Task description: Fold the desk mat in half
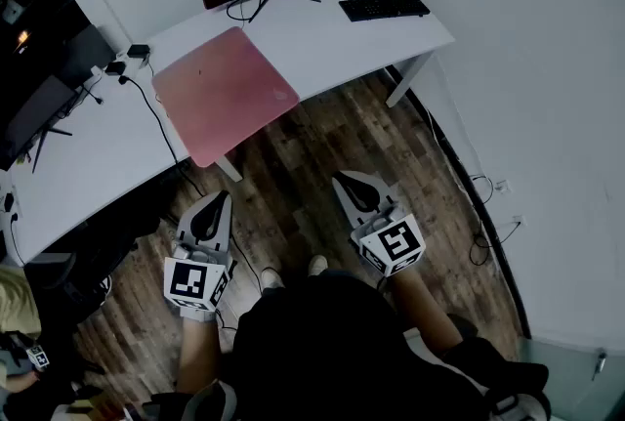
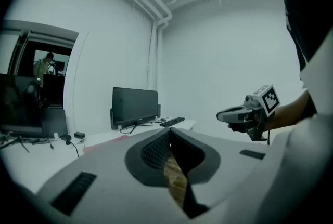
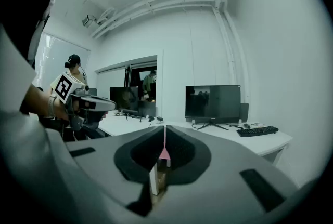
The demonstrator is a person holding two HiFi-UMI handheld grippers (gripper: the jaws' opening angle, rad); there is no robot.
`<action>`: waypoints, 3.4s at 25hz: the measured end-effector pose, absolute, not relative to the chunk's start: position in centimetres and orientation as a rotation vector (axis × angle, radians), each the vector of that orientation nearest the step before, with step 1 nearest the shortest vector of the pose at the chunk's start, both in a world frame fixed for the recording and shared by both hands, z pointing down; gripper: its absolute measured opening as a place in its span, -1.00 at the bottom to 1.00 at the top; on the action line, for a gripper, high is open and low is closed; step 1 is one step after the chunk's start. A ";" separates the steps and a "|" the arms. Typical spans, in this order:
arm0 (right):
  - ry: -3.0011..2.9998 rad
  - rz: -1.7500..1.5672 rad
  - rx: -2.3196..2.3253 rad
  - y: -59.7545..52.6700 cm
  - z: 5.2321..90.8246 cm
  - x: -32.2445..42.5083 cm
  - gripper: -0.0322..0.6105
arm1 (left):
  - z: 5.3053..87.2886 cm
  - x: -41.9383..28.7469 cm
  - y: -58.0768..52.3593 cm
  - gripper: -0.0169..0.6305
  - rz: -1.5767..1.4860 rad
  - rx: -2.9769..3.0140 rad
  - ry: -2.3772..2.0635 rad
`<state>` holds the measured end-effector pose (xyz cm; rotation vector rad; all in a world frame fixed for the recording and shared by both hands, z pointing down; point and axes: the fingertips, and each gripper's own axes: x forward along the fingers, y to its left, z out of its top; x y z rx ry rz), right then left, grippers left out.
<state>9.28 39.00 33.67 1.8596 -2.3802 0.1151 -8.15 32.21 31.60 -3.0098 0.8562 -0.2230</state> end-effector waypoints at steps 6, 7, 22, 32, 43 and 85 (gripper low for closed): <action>-2.384 0.095 1.854 39.3 32.8 11.5 -0.83 | 30.3 -5.7 31.9 -0.92 -0.185 -2.989 0.861; -2.389 0.094 1.852 39.4 32.8 11.9 -0.83 | 30.2 -5.2 31.8 -0.92 -0.189 -2.986 0.864; -2.452 0.111 1.799 35.5 33.3 16.6 -0.83 | 32.7 -1.1 29.2 -0.92 -0.239 -3.014 0.952; -2.409 0.137 1.779 24.4 34.5 15.0 -0.83 | 34.2 -2.7 17.8 -0.92 -0.213 -3.071 0.940; -2.378 0.165 1.725 11.0 35.0 10.7 -0.82 | 35.3 -5.9 5.3 -0.92 -0.246 -3.102 0.895; -2.459 0.236 0.582 0.7 51.1 9.4 -0.23 | 50.5 -4.8 2.7 -0.63 -0.813 -3.022 1.349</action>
